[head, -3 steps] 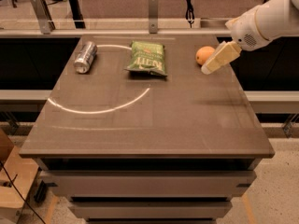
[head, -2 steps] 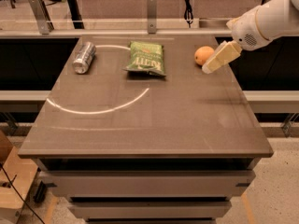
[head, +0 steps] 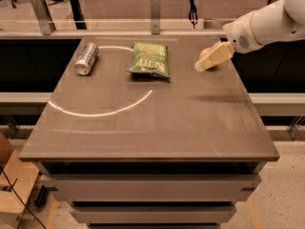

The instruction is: Move orange near redbull can

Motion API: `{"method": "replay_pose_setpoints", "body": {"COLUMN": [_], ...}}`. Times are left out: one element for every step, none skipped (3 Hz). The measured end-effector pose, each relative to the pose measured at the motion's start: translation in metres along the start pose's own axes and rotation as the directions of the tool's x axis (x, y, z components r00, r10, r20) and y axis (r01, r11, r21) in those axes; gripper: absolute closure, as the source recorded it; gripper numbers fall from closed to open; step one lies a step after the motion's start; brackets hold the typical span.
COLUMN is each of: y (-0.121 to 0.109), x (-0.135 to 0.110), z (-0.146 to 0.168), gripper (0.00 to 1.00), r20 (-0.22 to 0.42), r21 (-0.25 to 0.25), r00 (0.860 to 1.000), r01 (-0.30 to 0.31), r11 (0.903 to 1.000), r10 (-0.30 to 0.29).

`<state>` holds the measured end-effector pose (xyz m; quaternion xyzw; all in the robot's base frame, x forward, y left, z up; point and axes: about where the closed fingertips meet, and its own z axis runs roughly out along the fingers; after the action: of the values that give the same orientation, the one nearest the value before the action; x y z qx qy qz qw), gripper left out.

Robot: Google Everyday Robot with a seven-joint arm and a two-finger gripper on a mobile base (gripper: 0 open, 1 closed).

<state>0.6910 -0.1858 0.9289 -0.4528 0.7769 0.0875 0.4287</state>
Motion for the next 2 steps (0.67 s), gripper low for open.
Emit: {"method": "replay_pose_setpoints", "body": {"y": [-0.009, -0.02], "x": [-0.007, 0.0], "z": [0.023, 0.044], "gripper": [0.0, 0.0], "r20": [0.05, 0.072], "r21": [-0.008, -0.006], "r00": [0.998, 0.994], "r01": [-0.03, -0.083], "r11": [0.9995, 0.9965], "r10": [0.03, 0.083]}}
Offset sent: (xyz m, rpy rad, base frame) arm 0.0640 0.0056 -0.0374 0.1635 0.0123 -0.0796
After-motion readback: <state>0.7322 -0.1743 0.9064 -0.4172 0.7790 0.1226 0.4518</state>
